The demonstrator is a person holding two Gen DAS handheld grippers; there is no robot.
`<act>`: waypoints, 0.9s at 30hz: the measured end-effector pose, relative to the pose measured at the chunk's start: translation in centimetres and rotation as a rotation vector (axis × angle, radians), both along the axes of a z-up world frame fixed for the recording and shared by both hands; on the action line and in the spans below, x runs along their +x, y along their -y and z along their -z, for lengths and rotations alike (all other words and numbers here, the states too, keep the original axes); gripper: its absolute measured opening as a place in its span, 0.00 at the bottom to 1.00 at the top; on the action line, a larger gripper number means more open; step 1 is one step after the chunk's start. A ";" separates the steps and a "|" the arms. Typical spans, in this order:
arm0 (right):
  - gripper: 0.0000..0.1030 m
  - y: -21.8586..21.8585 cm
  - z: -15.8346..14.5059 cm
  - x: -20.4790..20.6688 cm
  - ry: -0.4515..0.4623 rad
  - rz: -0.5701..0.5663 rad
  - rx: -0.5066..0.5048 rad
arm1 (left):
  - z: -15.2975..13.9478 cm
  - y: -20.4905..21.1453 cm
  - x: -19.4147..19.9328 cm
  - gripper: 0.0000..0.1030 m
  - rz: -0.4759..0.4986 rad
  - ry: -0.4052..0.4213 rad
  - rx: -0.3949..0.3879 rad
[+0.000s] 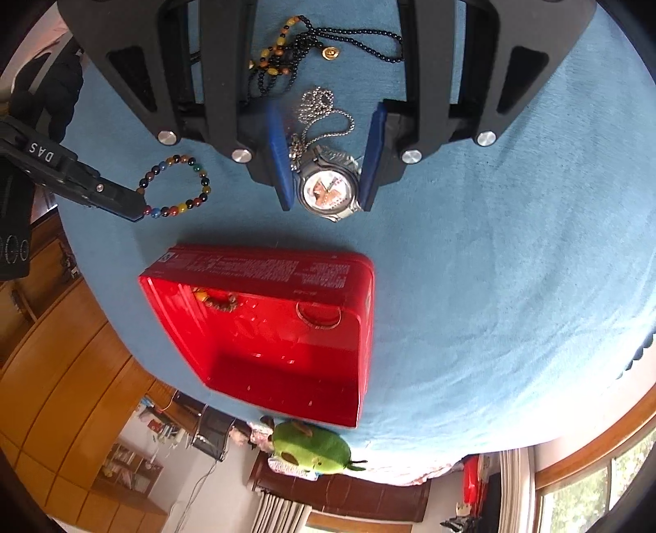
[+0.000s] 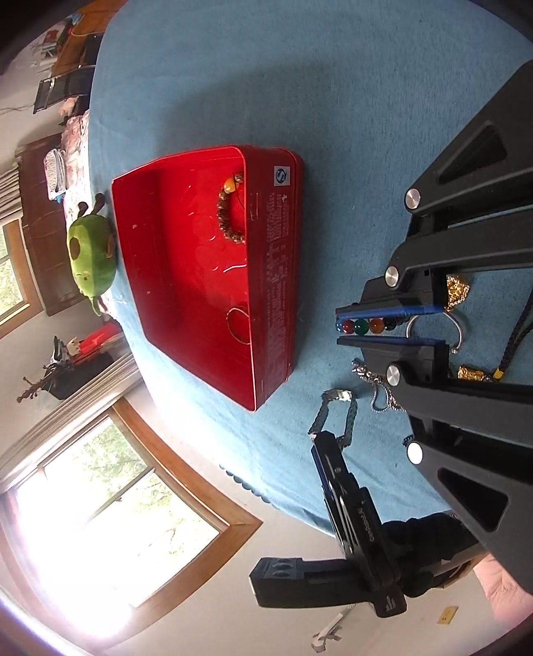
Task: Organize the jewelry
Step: 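Close the left tool on the silver watch while the right tool grasps the multicolour bracelet, then carry the watch and bracelet into the red tray and open both tools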
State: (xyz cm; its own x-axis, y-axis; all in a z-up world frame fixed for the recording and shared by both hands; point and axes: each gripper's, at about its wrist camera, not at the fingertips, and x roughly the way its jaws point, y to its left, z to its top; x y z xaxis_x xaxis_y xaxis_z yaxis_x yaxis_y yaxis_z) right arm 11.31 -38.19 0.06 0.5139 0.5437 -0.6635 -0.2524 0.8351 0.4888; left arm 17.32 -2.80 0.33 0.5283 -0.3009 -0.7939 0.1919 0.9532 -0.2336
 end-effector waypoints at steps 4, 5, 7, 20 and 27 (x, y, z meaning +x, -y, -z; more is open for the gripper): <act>0.07 0.5 -1.0 0.0 0.014 0.011 0.003 | -1.5 -0.2 -0.5 0.30 0.005 0.029 -0.001; 0.07 0.7 -1.3 0.0 0.018 0.016 0.003 | -2.0 -0.1 -0.6 0.30 0.008 0.034 0.000; 0.07 1.0 -2.0 -0.1 0.026 0.025 0.005 | -2.5 0.2 -0.3 0.30 0.015 0.035 0.003; 0.07 1.7 -7.7 4.1 0.131 0.117 -0.065 | -6.9 2.9 5.0 0.30 0.015 0.101 0.019; 0.07 2.2 -6.5 8.6 0.136 0.176 -0.072 | -5.9 4.9 9.1 0.30 0.000 0.125 0.040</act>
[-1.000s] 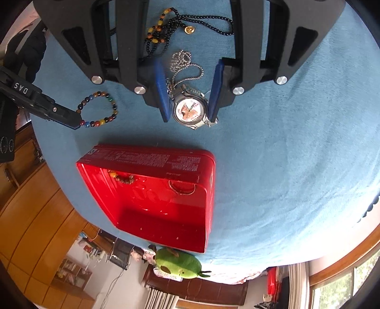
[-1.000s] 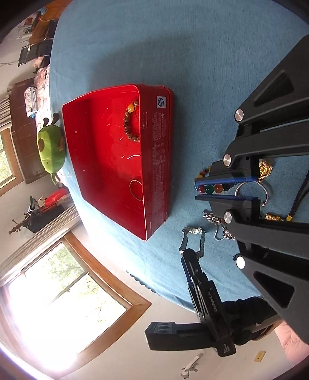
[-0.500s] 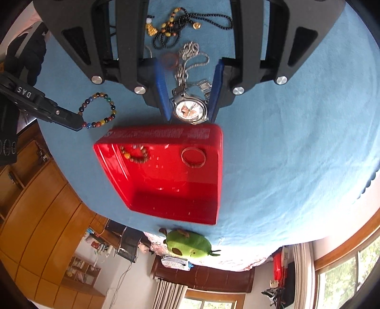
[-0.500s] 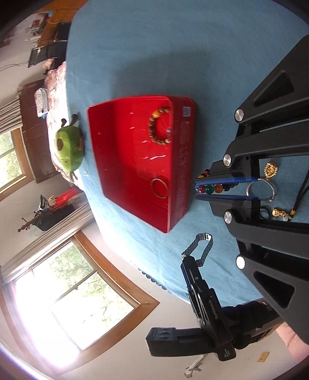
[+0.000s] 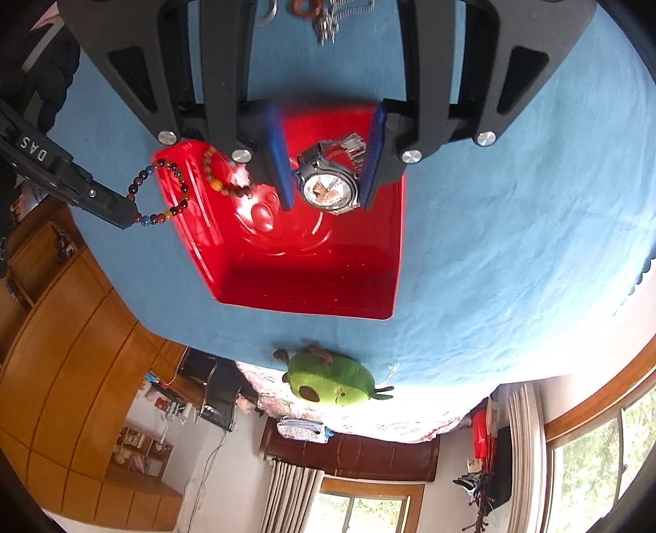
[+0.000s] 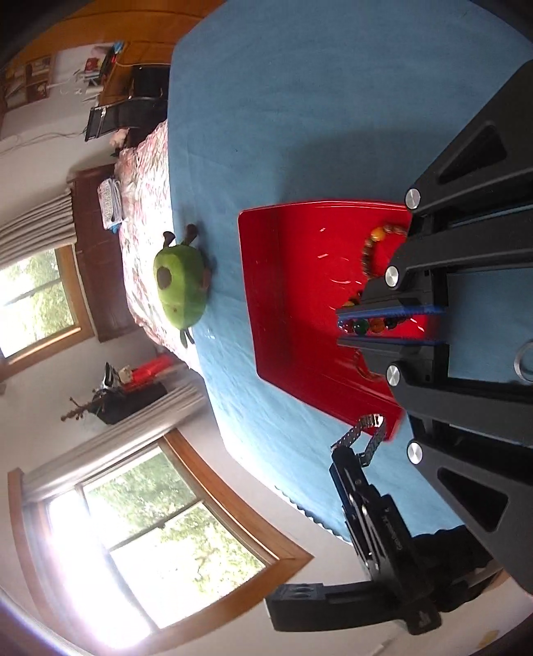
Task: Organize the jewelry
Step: 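Carry the watch and bracelet into the red tray and open both tools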
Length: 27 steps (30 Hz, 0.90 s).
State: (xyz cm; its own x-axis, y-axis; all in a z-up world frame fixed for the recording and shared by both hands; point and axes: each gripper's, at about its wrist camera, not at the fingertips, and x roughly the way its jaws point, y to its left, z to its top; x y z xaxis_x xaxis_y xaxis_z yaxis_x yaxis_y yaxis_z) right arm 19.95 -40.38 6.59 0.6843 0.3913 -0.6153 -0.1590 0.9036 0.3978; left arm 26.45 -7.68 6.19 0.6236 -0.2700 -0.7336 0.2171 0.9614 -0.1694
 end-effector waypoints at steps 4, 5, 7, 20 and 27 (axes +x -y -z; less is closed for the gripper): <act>0.07 0.0 2.6 2.7 -0.059 0.006 -0.016 | 2.3 1.0 2.5 0.30 0.013 -0.048 0.024; 0.07 0.0 3.2 3.1 -0.074 0.007 -0.017 | 3.0 1.3 3.1 0.30 0.012 -0.062 0.038; 0.07 0.0 4.3 3.7 -0.101 0.012 -0.021 | 4.0 1.5 3.8 0.30 0.010 -0.083 0.051; 0.26 -0.4 3.4 1.8 -0.053 0.052 -0.109 | 2.3 0.5 2.7 0.67 -0.026 0.021 0.073; 0.27 0.2 -0.2 -1.8 0.012 0.051 -0.070 | -1.2 -0.7 -0.6 0.72 -0.068 0.032 0.061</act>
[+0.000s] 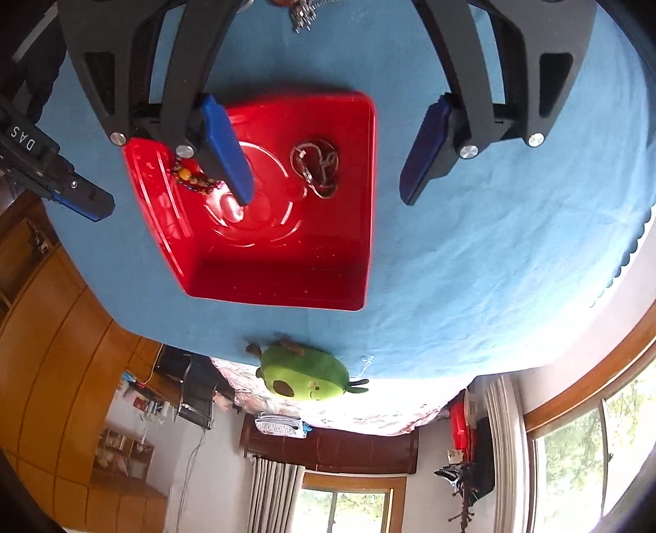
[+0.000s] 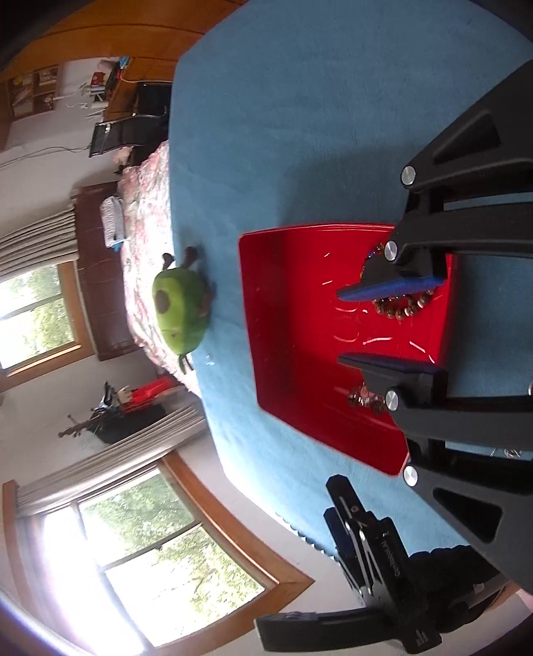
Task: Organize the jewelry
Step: 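Carry the watch and bracelet into the red tray and open both tools, then move the right tool to the gold pendant and close on it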
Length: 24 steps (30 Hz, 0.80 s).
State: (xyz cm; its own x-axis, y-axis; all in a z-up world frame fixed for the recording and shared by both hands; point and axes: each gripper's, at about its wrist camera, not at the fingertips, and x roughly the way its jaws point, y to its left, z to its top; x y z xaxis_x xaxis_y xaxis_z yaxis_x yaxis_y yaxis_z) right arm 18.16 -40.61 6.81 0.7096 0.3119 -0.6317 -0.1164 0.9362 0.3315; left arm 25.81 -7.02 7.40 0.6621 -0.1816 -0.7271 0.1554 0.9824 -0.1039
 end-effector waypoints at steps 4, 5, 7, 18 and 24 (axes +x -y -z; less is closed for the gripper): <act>0.27 -0.2 -0.1 0.1 -0.011 -0.010 -0.005 | 0.0 0.4 -0.7 0.75 0.019 -0.012 0.005; 0.27 -0.4 0.0 0.1 -0.018 -0.012 -0.009 | 0.1 0.6 -0.8 0.75 0.019 -0.012 0.011; 0.28 -0.5 0.5 0.6 -0.033 -0.016 -0.015 | 0.5 0.9 -0.8 0.75 0.020 -0.016 0.032; 0.28 -0.5 1.9 0.9 -0.079 -0.012 -0.027 | 1.0 0.1 -0.5 0.77 -0.004 -0.030 0.060; 0.28 -1.0 2.0 -0.3 -0.080 -0.025 -0.041 | 0.4 -0.6 -2.3 0.77 0.013 -0.016 0.068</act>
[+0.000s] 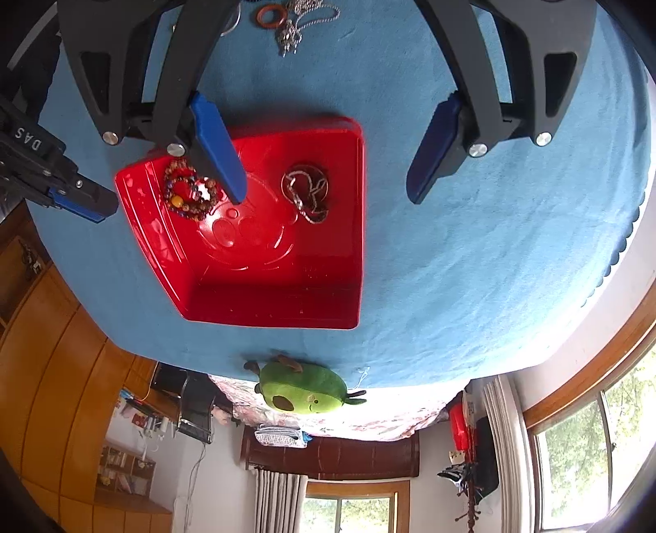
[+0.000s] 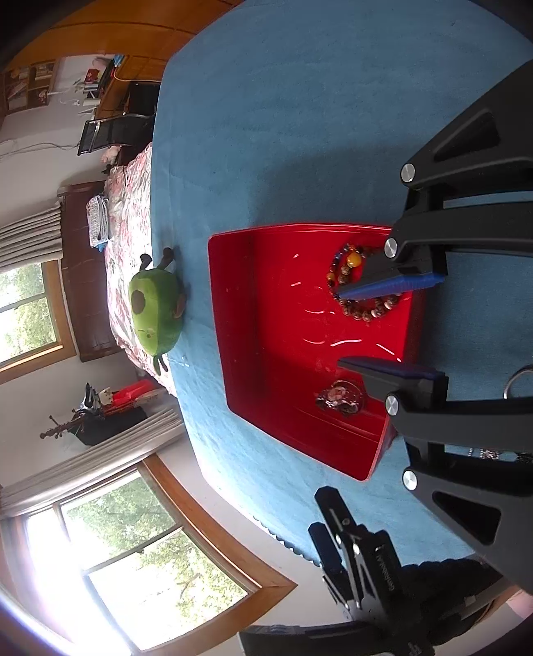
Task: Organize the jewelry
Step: 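Move the right tool to the gold pendant and close on it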
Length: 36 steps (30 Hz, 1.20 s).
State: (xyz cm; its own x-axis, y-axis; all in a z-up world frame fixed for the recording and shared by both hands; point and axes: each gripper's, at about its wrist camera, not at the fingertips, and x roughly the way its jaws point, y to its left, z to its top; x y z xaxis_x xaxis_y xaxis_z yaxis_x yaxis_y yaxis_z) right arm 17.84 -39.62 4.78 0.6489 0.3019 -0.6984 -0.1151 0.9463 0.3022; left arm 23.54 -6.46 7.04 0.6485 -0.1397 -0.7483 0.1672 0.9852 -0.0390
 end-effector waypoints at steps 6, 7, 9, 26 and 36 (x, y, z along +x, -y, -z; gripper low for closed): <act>0.28 -0.3 1.7 -1.7 -0.059 -0.024 0.010 | 0.3 -1.3 -2.6 0.77 0.000 -0.008 0.010; 0.28 -0.3 2.1 -1.9 -0.070 -0.025 0.013 | 0.5 -1.5 -2.9 0.77 -0.003 -0.012 0.013; 0.28 -0.4 2.5 -2.6 -0.080 -0.023 0.011 | 1.0 -1.9 -3.4 0.77 -0.009 -0.024 0.021; 0.28 -1.5 8.2 -9.0 -0.153 -0.088 0.063 | 8.8 -4.3 -7.9 0.81 -0.010 -0.140 0.029; 0.28 -1.4 10.4 -9.9 -0.219 -0.145 0.102 | 10.6 -5.3 -10.4 0.81 -0.019 -0.177 0.011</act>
State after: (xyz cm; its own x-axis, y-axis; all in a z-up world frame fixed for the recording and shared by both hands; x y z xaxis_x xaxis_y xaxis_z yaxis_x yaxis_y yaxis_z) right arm 7.99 -38.20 -5.61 0.4310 0.4565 -0.7784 -0.1690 0.8882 0.4273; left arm 13.15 -1.20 -3.60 0.5086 -0.1199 -0.8526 0.1399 0.9886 -0.0556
